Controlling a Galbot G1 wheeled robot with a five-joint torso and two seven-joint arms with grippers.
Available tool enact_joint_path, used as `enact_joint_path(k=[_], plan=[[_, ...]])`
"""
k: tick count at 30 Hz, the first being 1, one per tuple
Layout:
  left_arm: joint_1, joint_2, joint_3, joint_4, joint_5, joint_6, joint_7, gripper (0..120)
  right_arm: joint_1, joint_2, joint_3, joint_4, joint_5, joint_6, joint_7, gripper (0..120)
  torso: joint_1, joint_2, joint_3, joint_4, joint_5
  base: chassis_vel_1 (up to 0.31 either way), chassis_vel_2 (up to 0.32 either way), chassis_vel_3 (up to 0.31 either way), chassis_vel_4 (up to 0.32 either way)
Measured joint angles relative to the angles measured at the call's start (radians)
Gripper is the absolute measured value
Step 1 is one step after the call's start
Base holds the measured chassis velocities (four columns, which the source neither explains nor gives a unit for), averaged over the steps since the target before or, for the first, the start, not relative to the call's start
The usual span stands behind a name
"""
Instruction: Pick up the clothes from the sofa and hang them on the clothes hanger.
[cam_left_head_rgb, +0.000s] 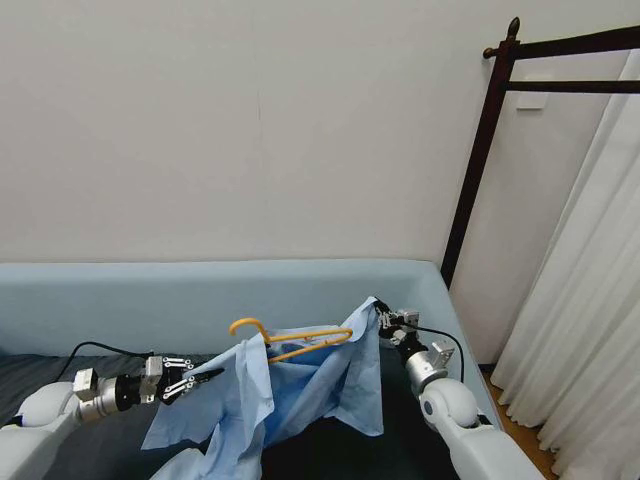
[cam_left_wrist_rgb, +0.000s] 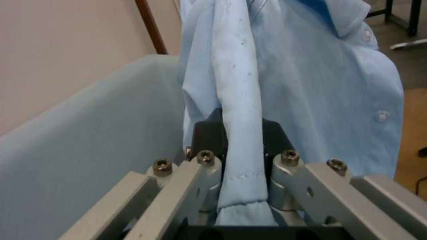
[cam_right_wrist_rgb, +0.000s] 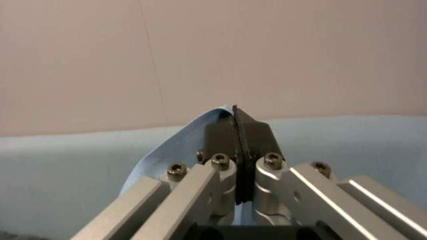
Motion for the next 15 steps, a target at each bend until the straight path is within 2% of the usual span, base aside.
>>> enact_joint_path(k=[8,9,15], plan=[[-0.058,-0.032,0.012,0.08,0.077,-0.021,-0.044,7,-0.059,-0.034,0.057,0.129,0.034,0.028,-0.045,0,0.0,0.0,0.0,-0.0001,-0.0001,0.0,0.0,0.0,0.0],[-0.077,-0.048,0.013,0.108,0.12,-0.03,-0.055,7,-0.085,-0.052,0.068,0.204,0.047,0.052,-0.073,0,0.0,0.0,0.0,0.0,-0.0001,0.0,0.0,0.0,0.0],[-0.084,-0.071,0.011,0.125,0.183,-0.041,-0.086,7,-0.122,-0.065,0.077,0.296,0.055,0.102,-0.131,0,0.0,0.0,0.0,0.0002,-0.0001,0.0,0.0,0.0,0.0]])
